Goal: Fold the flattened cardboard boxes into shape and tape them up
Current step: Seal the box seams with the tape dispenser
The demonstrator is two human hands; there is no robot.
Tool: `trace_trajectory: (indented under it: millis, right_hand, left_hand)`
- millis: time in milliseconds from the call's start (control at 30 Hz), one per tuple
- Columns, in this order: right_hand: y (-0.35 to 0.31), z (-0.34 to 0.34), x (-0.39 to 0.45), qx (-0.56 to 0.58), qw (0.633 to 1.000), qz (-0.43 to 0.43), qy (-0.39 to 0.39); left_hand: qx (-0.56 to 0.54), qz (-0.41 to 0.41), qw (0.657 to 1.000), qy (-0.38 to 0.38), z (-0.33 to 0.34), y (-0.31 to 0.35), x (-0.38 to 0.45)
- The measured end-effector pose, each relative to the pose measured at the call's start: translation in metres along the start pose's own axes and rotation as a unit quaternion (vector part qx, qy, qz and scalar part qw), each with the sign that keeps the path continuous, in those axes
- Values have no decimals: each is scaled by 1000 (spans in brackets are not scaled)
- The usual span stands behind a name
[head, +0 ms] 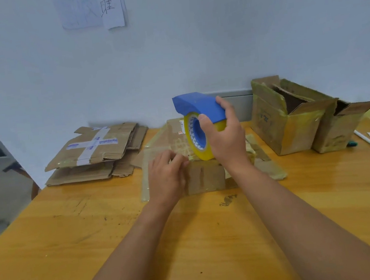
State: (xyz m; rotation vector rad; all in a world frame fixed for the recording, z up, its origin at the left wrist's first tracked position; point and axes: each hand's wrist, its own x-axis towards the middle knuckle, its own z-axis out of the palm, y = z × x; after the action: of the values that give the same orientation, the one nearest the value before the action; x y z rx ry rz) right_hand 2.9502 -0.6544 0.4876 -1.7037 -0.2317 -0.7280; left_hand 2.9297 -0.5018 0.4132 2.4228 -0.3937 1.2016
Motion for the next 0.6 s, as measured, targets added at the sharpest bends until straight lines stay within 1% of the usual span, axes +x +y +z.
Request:
trace_trajectory:
  millis: [67, 200, 267, 367, 467, 600]
  right_hand:
    - [-1, -2, -3, 3, 1000, -1, -9]
    - [-6, -10, -4, 17, 1000, 3, -12]
    - [-7, -18, -4, 15, 1000, 0, -7]
    - [-8, -38, -7, 2, 1000, -24, 13]
    - [-5, -68, -5, -25, 999, -34, 31]
    - [4, -116, -4, -35, 998, -10, 43]
  left_hand:
    - [18, 6, 1000, -6, 0, 3, 1]
    - [61, 38, 995, -69, -3, 7, 2]
    - [66, 64, 992, -81, -1, 15, 5]
    - [57, 97, 991, -79, 10, 25, 11]
    - [47, 81, 993, -67, 21, 27, 13]
    - [60, 75, 994, -50, 27, 23, 13]
